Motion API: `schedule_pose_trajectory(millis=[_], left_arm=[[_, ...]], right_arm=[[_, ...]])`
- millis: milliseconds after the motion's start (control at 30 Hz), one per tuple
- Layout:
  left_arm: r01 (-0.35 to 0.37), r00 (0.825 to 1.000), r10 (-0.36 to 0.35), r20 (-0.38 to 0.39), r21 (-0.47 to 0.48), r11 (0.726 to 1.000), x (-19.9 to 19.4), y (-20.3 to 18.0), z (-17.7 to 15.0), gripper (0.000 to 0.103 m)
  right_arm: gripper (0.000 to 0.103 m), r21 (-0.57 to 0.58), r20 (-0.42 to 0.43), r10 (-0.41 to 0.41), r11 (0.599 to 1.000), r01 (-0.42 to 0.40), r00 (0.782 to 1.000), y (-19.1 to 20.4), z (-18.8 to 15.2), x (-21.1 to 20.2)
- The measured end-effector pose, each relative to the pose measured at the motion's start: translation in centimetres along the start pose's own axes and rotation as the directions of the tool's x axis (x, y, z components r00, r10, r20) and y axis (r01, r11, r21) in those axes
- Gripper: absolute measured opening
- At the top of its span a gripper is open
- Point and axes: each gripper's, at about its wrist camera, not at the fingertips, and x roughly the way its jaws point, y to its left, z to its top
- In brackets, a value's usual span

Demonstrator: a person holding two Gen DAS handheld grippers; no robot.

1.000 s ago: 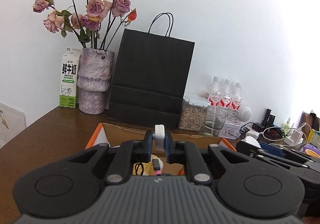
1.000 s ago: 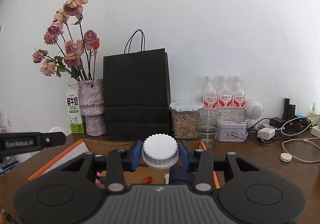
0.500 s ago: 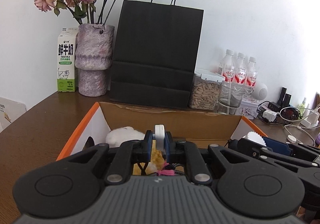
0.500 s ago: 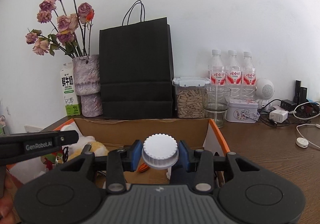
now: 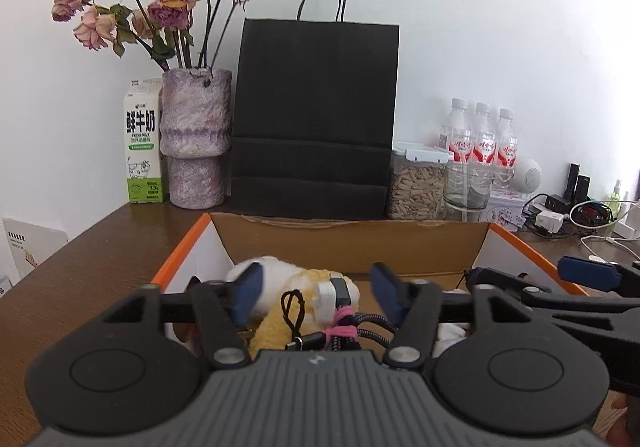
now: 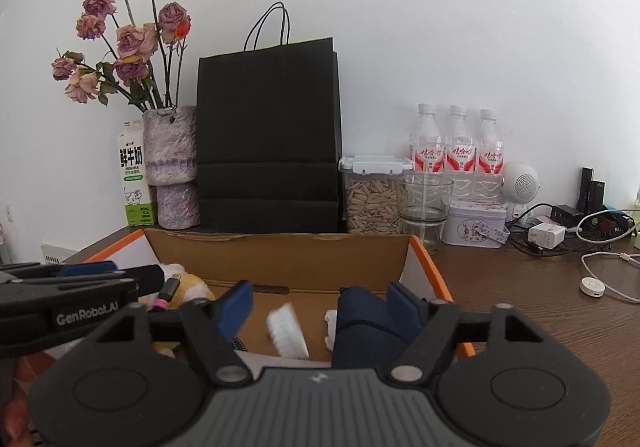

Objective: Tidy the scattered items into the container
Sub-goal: 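Open both tools over the box releasing the plug and the cap, then withdraw both tools from the box back toward the table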

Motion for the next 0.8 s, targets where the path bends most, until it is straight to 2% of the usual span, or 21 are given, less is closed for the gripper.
schedule_pose_trajectory(millis=[33, 67, 100, 233, 800], left_arm=[[-0.026, 0.999, 0.026, 0.023, -0.001, 1.000, -0.4, 0.1, 0.1, 0.089], [-0.045, 0.998, 0.046, 0.040, -0.007, 0.999, -0.6, 0.2, 0.1, 0.096], [-0.064, 0.996, 0.066, 0.058, -0.023, 0.998, -0.8, 0.5, 0.2, 0.103], [-0.047, 0.996, 0.054, 0.078, -0.088, 0.995, -1.2, 1.5, 0.5, 0.103], [-0.064, 0.994, 0.068, 0.091, -0.041, 0.997, -1.3, 0.7, -0.2, 0.103]], right_arm=[[0.088, 0.008, 0.012, -0.004, 1.000, 0.003, 1.000, -0.1, 0.2, -0.3], [0.092, 0.023, 0.020, -0.003, 1.000, 0.002, 1.000, -0.4, 0.3, -0.7], [0.101, 0.038, 0.025, -0.001, 0.999, 0.000, 1.000, -0.6, 0.4, -0.9], [0.103, 0.039, 0.036, -0.004, 0.999, 0.003, 0.999, -0.8, 0.5, -1.4], [0.103, 0.017, 0.027, 0.009, 1.000, -0.010, 1.000, -0.6, 0.3, -1.8]])
